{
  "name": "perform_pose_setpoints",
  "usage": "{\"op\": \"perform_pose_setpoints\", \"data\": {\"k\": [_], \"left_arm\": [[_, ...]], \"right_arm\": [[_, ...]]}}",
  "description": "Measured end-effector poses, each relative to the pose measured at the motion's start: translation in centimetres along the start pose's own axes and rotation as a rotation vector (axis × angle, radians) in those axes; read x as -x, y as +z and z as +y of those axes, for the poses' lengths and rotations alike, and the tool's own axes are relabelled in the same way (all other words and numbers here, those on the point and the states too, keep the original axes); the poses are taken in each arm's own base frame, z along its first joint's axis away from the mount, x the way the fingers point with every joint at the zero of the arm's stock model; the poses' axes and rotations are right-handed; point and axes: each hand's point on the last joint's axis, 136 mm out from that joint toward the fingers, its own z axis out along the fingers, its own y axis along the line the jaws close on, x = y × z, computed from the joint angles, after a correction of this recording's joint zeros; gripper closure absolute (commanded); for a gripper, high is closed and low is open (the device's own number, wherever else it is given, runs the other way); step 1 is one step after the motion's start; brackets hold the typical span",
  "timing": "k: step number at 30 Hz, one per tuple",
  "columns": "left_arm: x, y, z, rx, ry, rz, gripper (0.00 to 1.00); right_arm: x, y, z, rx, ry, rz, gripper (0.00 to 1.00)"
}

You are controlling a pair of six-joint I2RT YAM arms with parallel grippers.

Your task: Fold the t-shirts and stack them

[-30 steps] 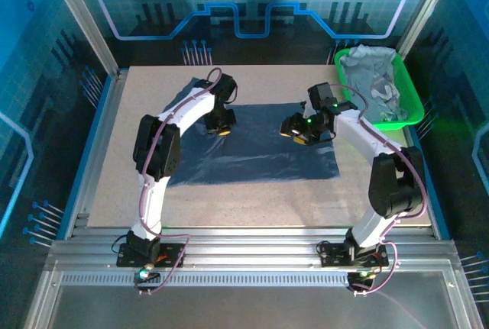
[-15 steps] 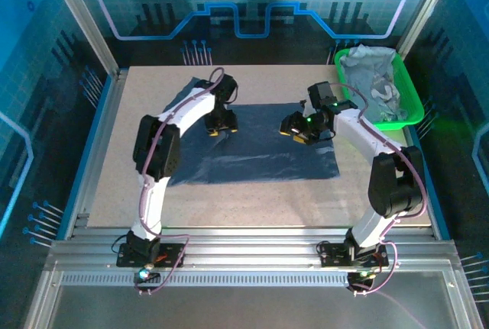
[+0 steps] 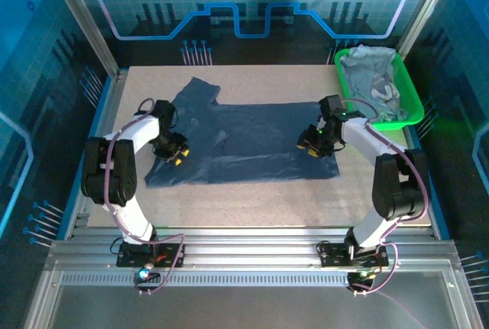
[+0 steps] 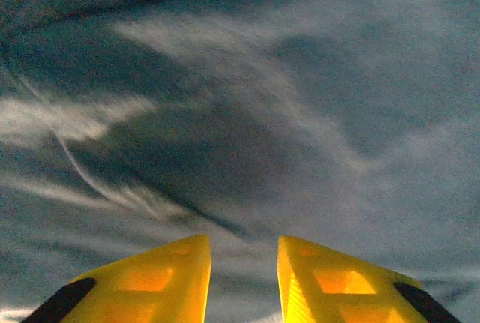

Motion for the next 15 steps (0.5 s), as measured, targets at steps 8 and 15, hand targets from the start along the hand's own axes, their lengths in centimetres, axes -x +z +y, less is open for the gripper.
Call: {"op": "perform_pose_setpoints", "data": {"k": [8, 15], "left_arm": [[2.9, 0.6, 3.6, 0.074, -0.125, -0.06, 0.73], [3.1, 0.0, 3.5, 0.059, -0.139, -0.08, 0.62]], "right_arm": [[-0.8, 2.8, -5.4, -0.206, 0.096, 0.084, 0.58], [-1.3, 2.6, -6.8, -0.286, 0.114, 0.089, 0.58]]}}
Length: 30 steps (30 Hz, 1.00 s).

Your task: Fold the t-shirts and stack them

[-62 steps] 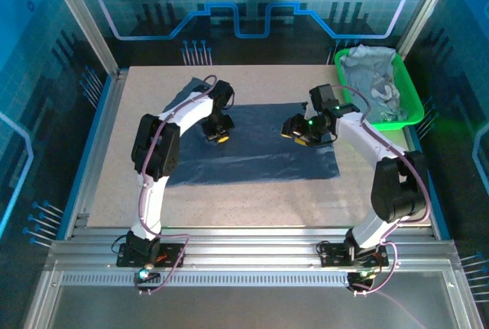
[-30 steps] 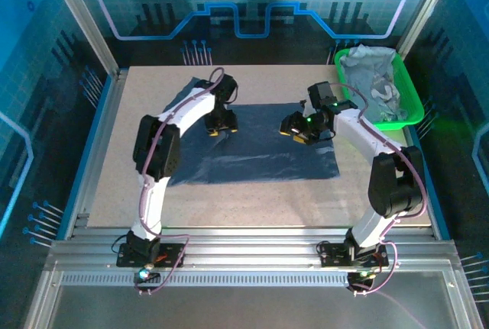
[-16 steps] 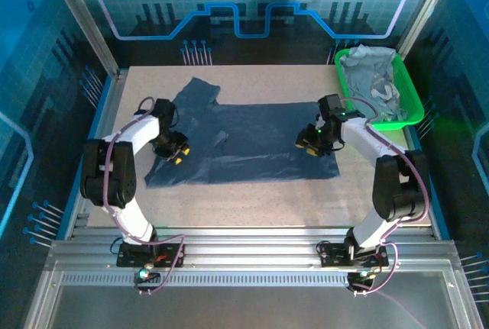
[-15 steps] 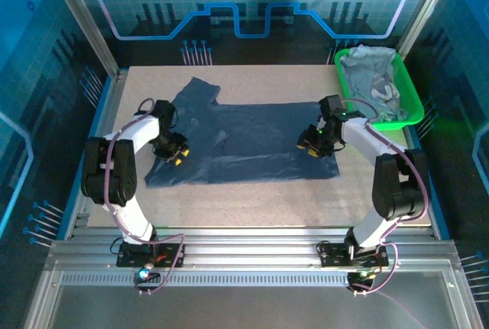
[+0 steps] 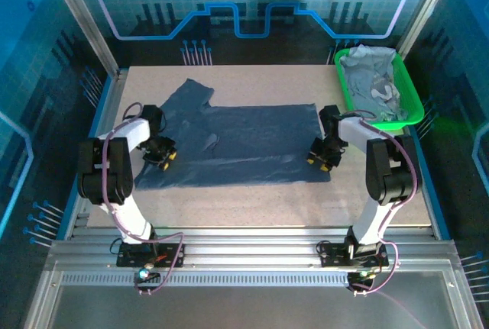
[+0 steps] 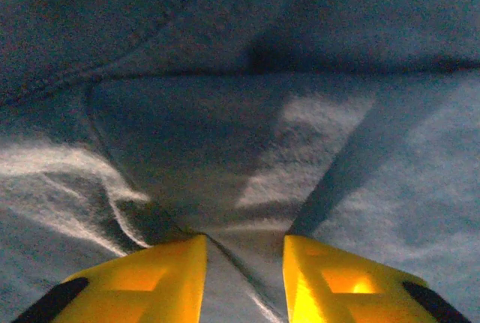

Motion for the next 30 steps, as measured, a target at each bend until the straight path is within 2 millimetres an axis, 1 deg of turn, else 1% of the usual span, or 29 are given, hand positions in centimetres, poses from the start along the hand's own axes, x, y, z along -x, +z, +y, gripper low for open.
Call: {"op": "perform_pose_setpoints", "data": {"k": [3, 7, 9, 11, 12, 14, 16, 18, 21, 25, 28, 30], "left_arm": [[-0.7, -1.3, -1.0, -0.02, 0.036, -0.018, 0.64], [-1.2, -3.7, -4.0, -0.105, 0.088, -0.044, 0.69], [-1.0, -3.8, -5.0, -0.123, 0.091, -0.04, 0.69], [-0.7, -3.2, -5.6, -0.115, 0.094, -0.028, 0.7], [-0.7, -2.5, -5.7, -0.101, 0.095, -0.015, 0.71], [-1.0, -1.0, -5.4, -0.065, 0.103, 0.01, 0.71], [-1.5, 0.4, -4.7, -0.027, 0.114, 0.034, 0.71], [-2.4, 1.2, -4.0, -0.001, 0.128, 0.049, 0.71], [-3.8, 1.2, -3.8, -0.007, 0.163, 0.049, 0.7], [-6.4, 1.2, -2.7, -0.002, 0.208, 0.059, 0.7], [-7.7, 1.1, -1.4, 0.004, 0.214, 0.061, 0.7], [-8.5, 1.0, 0.0, 0.017, 0.205, 0.068, 0.7]], "right_arm": [[-0.3, -1.0, 0.3, -0.017, -0.034, -0.039, 0.58], [-0.4, -2.9, 2.6, 0.032, -0.092, -0.094, 0.6], [-0.2, -3.0, 3.6, 0.049, -0.105, -0.097, 0.61], [0.0, -2.3, 4.0, 0.042, -0.099, -0.078, 0.61], [0.0, -1.6, 4.0, 0.032, -0.093, -0.062, 0.62], [-0.2, -0.1, 3.6, 0.002, -0.077, -0.02, 0.61], [-0.8, 1.3, 2.6, -0.047, -0.054, 0.033, 0.61], [-0.9, 1.1, 2.2, -0.058, -0.032, 0.045, 0.61], [-1.2, 1.0, 0.5, -0.098, 0.005, 0.068, 0.6], [-2.1, 0.7, -2.4, -0.14, 0.06, 0.103, 0.59], [-3.2, 0.4, -4.1, -0.162, 0.097, 0.131, 0.59], [-4.3, 0.3, -5.0, -0.176, 0.111, 0.149, 0.58]]}}
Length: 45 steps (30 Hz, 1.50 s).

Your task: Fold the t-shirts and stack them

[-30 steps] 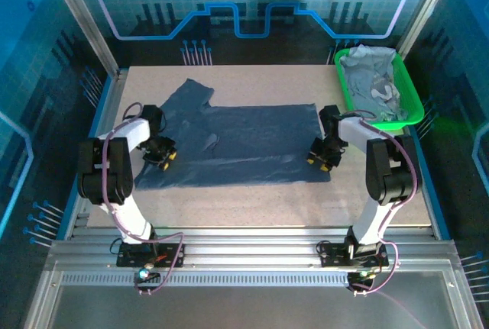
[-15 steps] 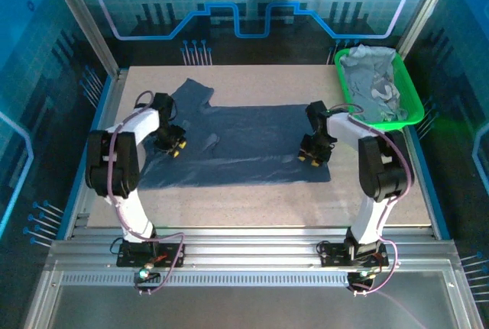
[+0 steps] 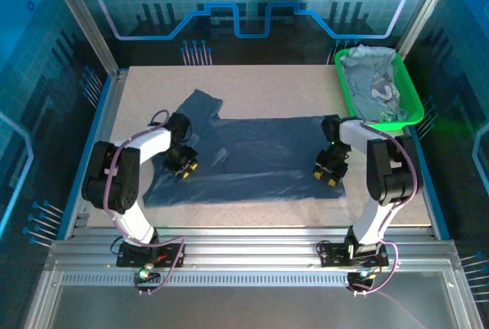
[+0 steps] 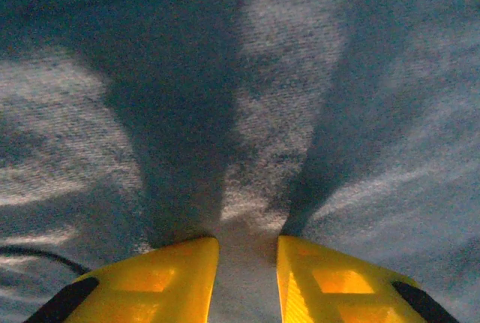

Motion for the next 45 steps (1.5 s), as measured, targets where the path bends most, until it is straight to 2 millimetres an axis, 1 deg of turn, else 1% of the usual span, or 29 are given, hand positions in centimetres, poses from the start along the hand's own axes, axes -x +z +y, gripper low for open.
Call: {"op": "perform_pose_setpoints", "data": {"k": [3, 6, 9, 11, 13, 15, 17, 18, 20, 21, 22, 24, 27, 29, 30, 33, 36, 38, 41, 45], "left_arm": [[-1.0, -0.1, 1.8, 0.028, -0.018, 0.007, 0.69], [-1.2, -0.1, 2.7, 0.054, -0.021, 0.003, 0.65], [-0.9, -0.3, 2.5, 0.058, -0.007, -0.004, 0.59], [-0.5, -0.6, 2.0, 0.063, 0.015, -0.013, 0.54], [0.5, -1.4, 0.6, 0.049, 0.042, -0.039, 0.5], [2.0, -3.3, -2.0, -0.007, 0.083, -0.089, 0.46], [3.6, -5.7, -5.0, -0.078, 0.111, -0.14, 0.45], [4.8, -7.1, -6.8, -0.121, 0.123, -0.169, 0.45], [7.4, -9.2, -9.7, -0.184, 0.127, -0.215, 0.46], [9.2, -10.2, -11.1, -0.215, 0.12, -0.239, 0.47], [10.7, -10.7, -12.0, -0.233, 0.109, -0.254, 0.48], [14.5, -11.3, -13.7, -0.266, 0.07, -0.285, 0.49], [19.4, -10.7, -14.9, -0.284, 0.034, -0.322, 0.5], [21.6, -9.7, -15.5, -0.285, 0.032, -0.336, 0.5], [22.4, -9.1, -16.0, -0.286, 0.037, -0.34, 0.5], [23.7, -6.9, -17.4, -0.289, 0.046, -0.339, 0.5], [24.2, -4.8, -18.5, -0.296, 0.057, -0.334, 0.49], [24.4, -3.9, -19.1, -0.302, 0.064, -0.338, 0.5], [24.7, -3.2, -20.4, -0.315, 0.085, -0.349, 0.5], [25.2, -3.2, -22.4, -0.333, 0.129, -0.383, 0.51]], "right_arm": [[-1.1, 0.2, -1.0, -0.019, 0.013, 0.019, 0.58], [-1.7, 0.1, -1.3, -0.027, 0.021, 0.026, 0.57], [-1.9, -0.3, -1.0, -0.023, 0.015, 0.015, 0.55], [-1.7, -1.3, -0.5, -0.007, 0.002, -0.016, 0.53], [-0.9, -3.2, 0.7, 0.04, -0.023, -0.087, 0.5], [0.2, -6.0, 2.4, 0.116, -0.056, -0.184, 0.48], [1.6, -8.8, 4.0, 0.184, -0.084, -0.276, 0.48], [2.4, -10.1, 4.9, 0.212, -0.098, -0.321, 0.48], [4.2, -12.1, 6.6, 0.242, -0.122, -0.389, 0.48], [5.2, -12.7, 7.4, 0.247, -0.134, -0.415, 0.48], [6.2, -13.1, 8.2, 0.249, -0.142, -0.436, 0.48], [8.3, -13.3, 9.8, 0.243, -0.163, -0.474, 0.47], [10.4, -12.9, 11.5, 0.233, -0.19, -0.494, 0.46], [11.6, -12.6, 12.5, 0.228, -0.199, -0.493, 0.46], [12.3, -12.4, 12.9, 0.228, -0.203, -0.494, 0.46], [14.0, -11.9, 13.8, 0.234, -0.209, -0.486, 0.45], [15.5, -11.5, 14.5, 0.239, -0.221, -0.475, 0.45], [16.2, -11.3, 15.0, 0.243, -0.232, -0.473, 0.45], [16.7, -11.1, 15.5, 0.25, -0.243, -0.464, 0.45], [16.6, -11.2, 15.4, 0.252, -0.244, -0.449, 0.44]]}}
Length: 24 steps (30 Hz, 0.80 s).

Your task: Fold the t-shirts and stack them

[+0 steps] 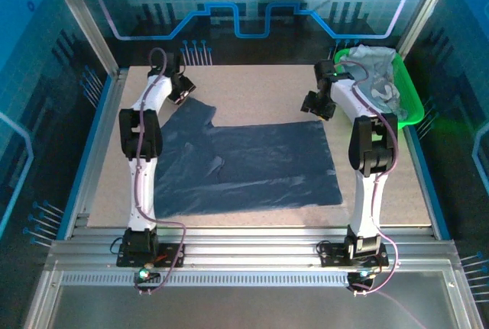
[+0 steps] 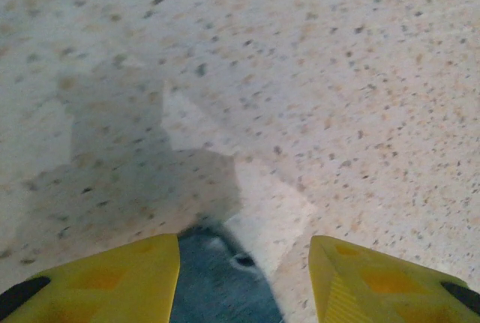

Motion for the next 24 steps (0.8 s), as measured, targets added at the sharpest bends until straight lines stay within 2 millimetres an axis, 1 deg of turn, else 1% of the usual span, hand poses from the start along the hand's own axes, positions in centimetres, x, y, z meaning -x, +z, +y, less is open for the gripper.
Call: {"op": "perform_pose_setpoints", "data": {"k": [4, 5, 8, 11, 14, 17, 21, 24], "left_arm": [[-0.3, 0.7, -0.5, 0.029, 0.038, -0.018, 0.55], [-0.4, 0.9, -0.3, 0.049, 0.044, -0.017, 0.56], [-0.8, 1.6, 0.5, 0.117, 0.053, -0.014, 0.54], [-0.8, 1.4, 0.9, 0.154, 0.059, -0.018, 0.56], [-1.2, 1.3, 1.6, 0.192, 0.063, -0.002, 0.65], [-1.3, 1.4, 1.8, 0.208, 0.078, 0.003, 0.75], [-1.8, 1.4, 1.8, 0.228, 0.101, 0.016, 0.82], [-2.4, 1.3, 1.8, 0.238, 0.11, 0.029, 0.9]], "right_arm": [[0.1, -0.1, -0.1, 0.009, 0.007, 0.005, 0.44], [0.1, -0.1, -0.1, 0.01, 0.008, 0.007, 0.44], [0.0, -0.1, -0.2, 0.011, 0.01, 0.014, 0.45], [0.0, -0.1, -0.2, 0.013, 0.012, 0.014, 0.44], [-0.1, -0.1, -0.1, 0.017, 0.015, 0.018, 0.44], [-0.1, -0.1, -0.1, 0.016, 0.016, 0.018, 0.44], [-0.6, 0.2, -0.5, 0.007, 0.02, 0.031, 0.44], [-0.9, 0.3, -1.0, 0.0, 0.025, 0.04, 0.44]]}}
